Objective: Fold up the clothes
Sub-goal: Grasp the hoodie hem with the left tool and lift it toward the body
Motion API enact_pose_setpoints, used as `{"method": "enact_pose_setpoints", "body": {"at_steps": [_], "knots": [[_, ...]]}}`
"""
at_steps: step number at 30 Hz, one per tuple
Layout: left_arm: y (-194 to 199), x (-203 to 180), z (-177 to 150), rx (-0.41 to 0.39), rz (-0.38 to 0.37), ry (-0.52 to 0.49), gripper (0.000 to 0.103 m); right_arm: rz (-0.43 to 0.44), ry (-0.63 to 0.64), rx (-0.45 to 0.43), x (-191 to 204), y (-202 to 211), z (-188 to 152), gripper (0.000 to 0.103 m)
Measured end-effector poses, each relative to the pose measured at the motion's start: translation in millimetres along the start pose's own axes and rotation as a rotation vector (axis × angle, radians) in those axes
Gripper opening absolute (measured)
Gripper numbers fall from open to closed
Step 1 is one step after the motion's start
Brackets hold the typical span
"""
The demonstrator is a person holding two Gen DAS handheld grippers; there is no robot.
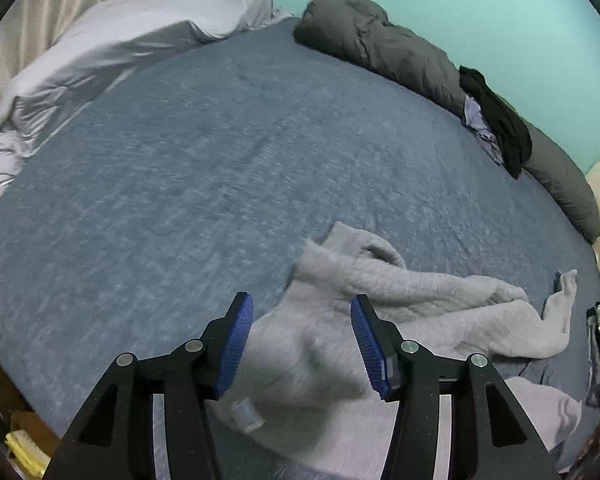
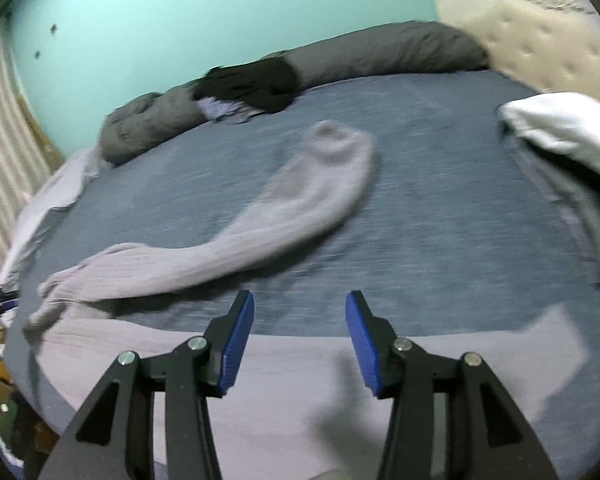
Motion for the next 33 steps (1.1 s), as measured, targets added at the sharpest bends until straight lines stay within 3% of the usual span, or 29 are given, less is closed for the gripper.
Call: {"method": "enact_pose_setpoints", "body": {"at_steps": [4, 10, 17, 19, 21, 28, 29, 33], "knots": [[-32, -7, 12, 0.041, -0.009, 0.003, 0.056, 0.104, -0.022, 0.018, 48, -26, -12, 0.049], [-64, -1, 28, 0.097, -0.006, 0.013, 0.059, 0.178, 0.01, 0.01, 85, -48, -42, 0.049], [-85, -10, 14, 0.185, -0.038, -0.017, 0.057, 0.177, -0.015, 0.038, 74, -65, -57, 0.049], [-91, -12, 9, 0.21, -0.048, -0.026, 0.043, 0.182, -0.033, 0.039, 71, -66, -58, 0.049], [-97, -15, 5, 0.235, -0.057, -0.035, 0.037, 0.188, -0.041, 0.036, 69, -65, -57, 0.049], [-97, -31, -15, 0.38, -0.036, -0.15, 0.039, 0.199, -0.049, 0.028, 68, -64, -55, 0.049], [-94, -31, -13, 0.385, -0.038, -0.149, 0.039, 0.199, -0.052, 0.026, 67, -63, -55, 0.049], [-79, -13, 17, 0.269, -0.013, -0.067, 0.05, 0.195, -0.062, 0.016, 65, -64, -54, 0.049]]}}
Point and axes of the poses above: each gripper's, at about its wrist camera, not at the fingertips, and y roughly against the way its jaws point, x to its left, z to its top, the point moved 4 cm from there along -y, roughly the way its jaws point, and after that the axes turned 7 degrees about -z, right-handed, at the moved point
